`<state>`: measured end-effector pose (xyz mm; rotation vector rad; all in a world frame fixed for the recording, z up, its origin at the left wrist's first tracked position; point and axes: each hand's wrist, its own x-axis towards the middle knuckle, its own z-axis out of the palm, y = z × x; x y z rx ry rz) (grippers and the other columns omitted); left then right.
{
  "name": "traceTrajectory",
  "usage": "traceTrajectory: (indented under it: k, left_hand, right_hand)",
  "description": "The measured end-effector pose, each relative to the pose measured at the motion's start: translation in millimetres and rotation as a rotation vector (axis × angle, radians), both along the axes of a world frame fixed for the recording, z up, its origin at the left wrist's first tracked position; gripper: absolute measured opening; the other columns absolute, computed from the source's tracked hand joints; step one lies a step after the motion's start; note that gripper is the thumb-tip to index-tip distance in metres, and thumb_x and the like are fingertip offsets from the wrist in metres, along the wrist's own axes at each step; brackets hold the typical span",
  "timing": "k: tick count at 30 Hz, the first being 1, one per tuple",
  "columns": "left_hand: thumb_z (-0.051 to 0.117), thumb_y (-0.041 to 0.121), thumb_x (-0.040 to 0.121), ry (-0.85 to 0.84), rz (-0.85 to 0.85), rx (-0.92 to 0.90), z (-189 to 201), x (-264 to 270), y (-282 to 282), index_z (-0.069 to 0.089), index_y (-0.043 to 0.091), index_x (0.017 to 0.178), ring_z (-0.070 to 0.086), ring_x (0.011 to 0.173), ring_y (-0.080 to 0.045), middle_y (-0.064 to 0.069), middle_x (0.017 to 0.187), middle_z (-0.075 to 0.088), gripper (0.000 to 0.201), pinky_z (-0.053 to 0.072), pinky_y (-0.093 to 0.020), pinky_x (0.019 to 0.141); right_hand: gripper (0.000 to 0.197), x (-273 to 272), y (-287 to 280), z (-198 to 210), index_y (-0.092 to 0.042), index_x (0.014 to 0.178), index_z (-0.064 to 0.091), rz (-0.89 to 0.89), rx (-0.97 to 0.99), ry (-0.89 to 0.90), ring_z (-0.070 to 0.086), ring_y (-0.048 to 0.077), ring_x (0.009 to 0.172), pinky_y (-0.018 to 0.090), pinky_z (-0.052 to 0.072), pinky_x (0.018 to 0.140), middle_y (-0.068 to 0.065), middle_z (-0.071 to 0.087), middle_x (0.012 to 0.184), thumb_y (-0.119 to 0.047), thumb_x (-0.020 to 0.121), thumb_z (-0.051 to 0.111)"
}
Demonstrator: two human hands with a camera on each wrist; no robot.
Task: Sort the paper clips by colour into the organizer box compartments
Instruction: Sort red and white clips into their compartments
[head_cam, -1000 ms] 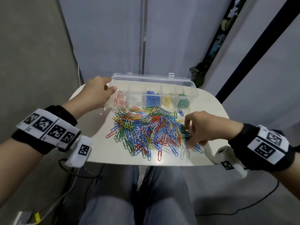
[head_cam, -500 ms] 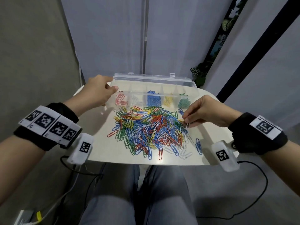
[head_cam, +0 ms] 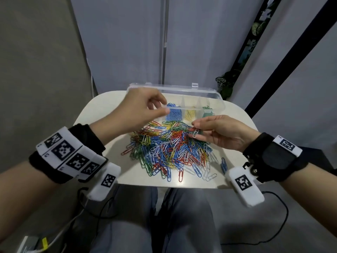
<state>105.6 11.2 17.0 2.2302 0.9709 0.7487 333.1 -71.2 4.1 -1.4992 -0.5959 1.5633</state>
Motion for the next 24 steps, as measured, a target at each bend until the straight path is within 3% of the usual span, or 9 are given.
traceTrajectory:
  k: [6, 9, 14, 18, 24]
  left_hand:
    - [0.083, 0.042, 0.069, 0.199, -0.139, -0.165, -15, 20, -10, 0.067, 0.021, 0.103, 0.063, 0.07, -0.002, 0.007, 0.084, 0.07, 0.043, 0.051, -0.019, 0.067]
    - [0.086, 0.031, 0.069, 0.196, -0.162, -0.222, -19, 23, -10, 0.067, 0.02, 0.101, 0.069, 0.065, -0.017, 0.004, 0.08, 0.07, 0.038, 0.058, -0.029, 0.06]
    - [0.082, 0.007, 0.074, 0.141, -0.11, -0.304, -23, 20, -5, 0.07, 0.008, 0.088, 0.068, 0.058, -0.023, -0.001, 0.065, 0.068, 0.018, 0.059, -0.037, 0.057]
    - [0.078, 0.004, 0.078, 0.091, -0.101, -0.362, -22, 15, -2, 0.071, 0.001, 0.081, 0.063, 0.048, -0.011, -0.005, 0.06, 0.067, 0.008, 0.051, -0.021, 0.049]
    - [0.077, 0.007, 0.08, 0.106, -0.049, -0.37, -23, 7, 5, 0.071, 0.002, 0.077, 0.062, 0.047, -0.012, -0.005, 0.058, 0.067, 0.008, 0.052, -0.022, 0.049]
  right_hand:
    - [0.015, -22, 8, 0, 0.003, 0.106, 0.058, 0.028, -0.009, 0.119, 0.068, 0.037, 0.096, 0.038, 0.057, 0.082, 0.029, 0.066, 0.11, -0.003, 0.097, 0.048]
    - [0.023, -29, 10, -1, 0.01, 0.114, 0.056, 0.052, 0.017, 0.155, 0.066, 0.039, 0.104, 0.038, 0.058, 0.082, 0.031, 0.062, 0.118, 0.006, 0.095, 0.044]
    - [0.018, -36, 11, 1, 0.011, 0.099, 0.06, 0.075, 0.047, 0.102, 0.072, 0.034, 0.078, 0.031, 0.061, 0.07, 0.028, 0.068, 0.09, 0.018, 0.088, 0.048]
    - [0.017, -39, 11, 0, 0.009, 0.092, 0.062, 0.08, 0.051, 0.036, 0.072, 0.035, 0.079, 0.028, 0.061, 0.064, 0.027, 0.069, 0.087, 0.021, 0.082, 0.055]
    - [0.016, -39, 12, 0, 0.009, 0.085, 0.062, 0.089, 0.084, -0.076, 0.072, 0.034, 0.073, 0.03, 0.06, 0.065, 0.025, 0.069, 0.079, 0.023, 0.078, 0.057]
